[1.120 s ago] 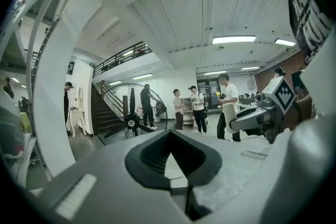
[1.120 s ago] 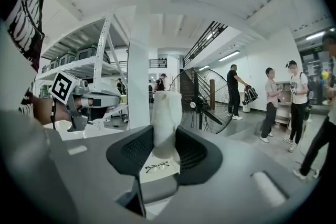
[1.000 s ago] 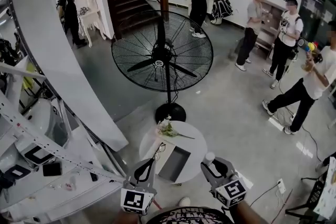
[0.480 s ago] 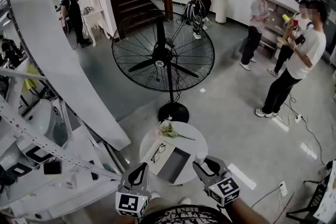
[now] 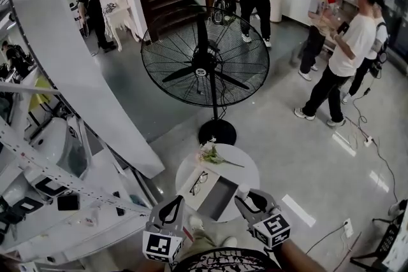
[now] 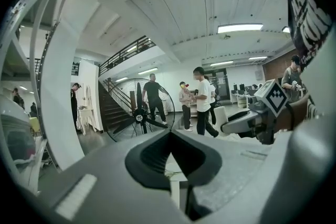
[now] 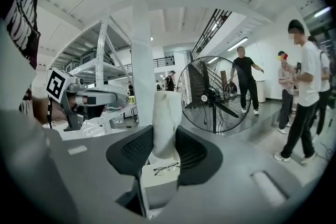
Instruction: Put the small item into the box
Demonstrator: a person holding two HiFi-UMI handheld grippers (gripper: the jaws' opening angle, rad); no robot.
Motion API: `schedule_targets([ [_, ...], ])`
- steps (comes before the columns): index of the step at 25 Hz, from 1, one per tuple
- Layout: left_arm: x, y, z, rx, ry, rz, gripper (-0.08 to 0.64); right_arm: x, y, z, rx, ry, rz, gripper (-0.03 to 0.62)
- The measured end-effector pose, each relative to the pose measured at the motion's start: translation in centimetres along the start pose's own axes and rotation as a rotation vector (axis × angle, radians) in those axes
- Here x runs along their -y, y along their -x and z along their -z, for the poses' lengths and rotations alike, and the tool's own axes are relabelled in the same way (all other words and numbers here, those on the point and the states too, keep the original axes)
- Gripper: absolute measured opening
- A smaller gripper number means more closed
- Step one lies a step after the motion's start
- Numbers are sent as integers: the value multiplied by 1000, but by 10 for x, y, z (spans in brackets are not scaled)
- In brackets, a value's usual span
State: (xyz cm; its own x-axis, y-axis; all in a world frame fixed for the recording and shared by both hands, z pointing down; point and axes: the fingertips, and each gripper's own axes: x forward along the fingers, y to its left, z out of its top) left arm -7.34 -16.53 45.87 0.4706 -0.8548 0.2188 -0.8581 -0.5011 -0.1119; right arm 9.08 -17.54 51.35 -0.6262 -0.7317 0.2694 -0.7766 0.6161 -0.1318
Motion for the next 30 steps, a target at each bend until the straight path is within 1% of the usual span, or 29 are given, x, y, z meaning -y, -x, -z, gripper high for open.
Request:
schedule_targets([
  [5,-8,-12,-8,9,1,13,2,3,-16,11,-55,-8,1,161],
  [9,-19,-16,6,-8,8,31,2,2,-34,18,-88,-11,3,161],
  [12,-27,-24,-5,8,-8,46,2,5,-42,23,-118,-14,8,161],
  [16,-32,-36,-9,-3,-15,63,2,10,-53,31,-155,-34,8,161],
  [19,-37,-45,-19,29,-34,88,2,11,-64,38,-186,-43,5,161],
  [21,-42,-51,-21,30,-52,99,2,11,-71,43,-206,-50,0,161],
  [23,-47,-55,-20,23,-52,100,2,11,-78,52,-227,-65,-5,161],
  [25,-53,-58,-17,21,-39,93,2,13,-85,67,-257,-81,-5,161],
  [27,-61,-61,-14,20,-43,85,2,17,-95,84,-287,-94,-2,161],
  [30,-73,-62,-9,11,-39,75,2,19,-112,102,-318,-99,-4,161],
])
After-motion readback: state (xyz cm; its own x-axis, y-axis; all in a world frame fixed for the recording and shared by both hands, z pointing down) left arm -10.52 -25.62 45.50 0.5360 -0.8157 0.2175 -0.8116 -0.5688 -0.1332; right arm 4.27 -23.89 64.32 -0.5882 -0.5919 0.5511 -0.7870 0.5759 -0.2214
